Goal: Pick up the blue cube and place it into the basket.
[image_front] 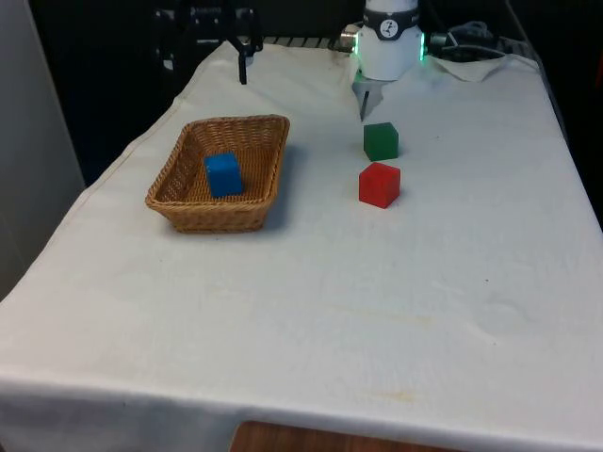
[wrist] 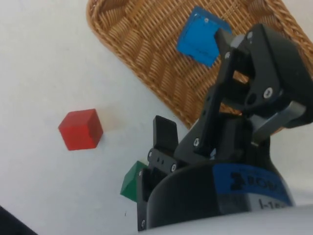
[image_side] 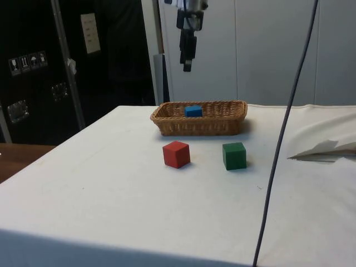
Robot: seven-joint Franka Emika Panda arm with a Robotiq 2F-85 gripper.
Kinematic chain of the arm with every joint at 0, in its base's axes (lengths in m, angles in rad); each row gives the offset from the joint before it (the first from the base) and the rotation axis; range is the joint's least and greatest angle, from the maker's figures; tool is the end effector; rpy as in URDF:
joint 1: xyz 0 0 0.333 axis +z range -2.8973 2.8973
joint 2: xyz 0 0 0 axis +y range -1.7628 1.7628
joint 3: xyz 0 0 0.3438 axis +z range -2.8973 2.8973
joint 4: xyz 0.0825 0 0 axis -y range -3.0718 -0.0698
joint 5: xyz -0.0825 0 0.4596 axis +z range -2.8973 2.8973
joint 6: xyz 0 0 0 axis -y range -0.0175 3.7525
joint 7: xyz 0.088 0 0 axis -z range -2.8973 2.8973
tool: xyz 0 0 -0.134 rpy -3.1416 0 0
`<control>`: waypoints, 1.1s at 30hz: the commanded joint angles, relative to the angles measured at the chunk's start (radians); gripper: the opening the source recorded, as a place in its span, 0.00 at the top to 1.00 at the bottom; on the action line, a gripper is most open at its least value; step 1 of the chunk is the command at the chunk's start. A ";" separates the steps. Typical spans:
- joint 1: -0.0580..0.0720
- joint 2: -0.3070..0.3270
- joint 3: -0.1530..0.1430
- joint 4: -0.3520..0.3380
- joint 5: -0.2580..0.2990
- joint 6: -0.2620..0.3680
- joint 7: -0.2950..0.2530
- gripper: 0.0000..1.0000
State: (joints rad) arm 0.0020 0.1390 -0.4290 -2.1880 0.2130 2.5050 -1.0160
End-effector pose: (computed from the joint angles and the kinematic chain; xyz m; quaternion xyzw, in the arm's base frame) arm 0.5755 -0.2594 0.2984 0.9705 0.2165 0.1008 0.0319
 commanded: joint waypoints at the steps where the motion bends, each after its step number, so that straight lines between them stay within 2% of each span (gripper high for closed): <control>1: 0.004 -0.010 -0.003 0.003 -0.018 -0.011 0.017 0.00; 3: 0.001 -0.013 0.001 0.001 -0.002 -0.010 0.003 0.00; 4: 0.005 -0.022 -0.002 0.004 -0.020 -0.019 0.020 0.00; 10: 0.011 -0.058 0.004 0.006 -0.022 -0.038 0.030 0.00; 11: 0.008 -0.057 0.007 0.003 -0.003 -0.032 0.013 0.00; 12: 0.012 -0.063 0.006 0.006 -0.023 -0.040 0.033 0.00; 17: 0.015 -0.091 0.019 0.010 -0.026 -0.057 0.047 0.00; 20: 0.013 -0.095 0.024 0.009 -0.006 -0.056 0.031 0.00; 21: 0.014 -0.099 0.025 0.012 -0.024 -0.062 0.049 0.00; 26: 0.016 -0.113 0.035 0.015 -0.020 -0.069 0.056 0.00; 27: 0.014 -0.109 0.035 0.015 -0.006 -0.064 0.040 0.00; 28: 0.016 -0.115 0.038 0.015 -0.020 -0.070 0.057 0.00; 33: 0.015 -0.127 0.051 0.014 -0.018 -0.072 0.065 0.00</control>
State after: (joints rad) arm 0.0160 0.0150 -0.3780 -2.1740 0.2070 2.4360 -0.9630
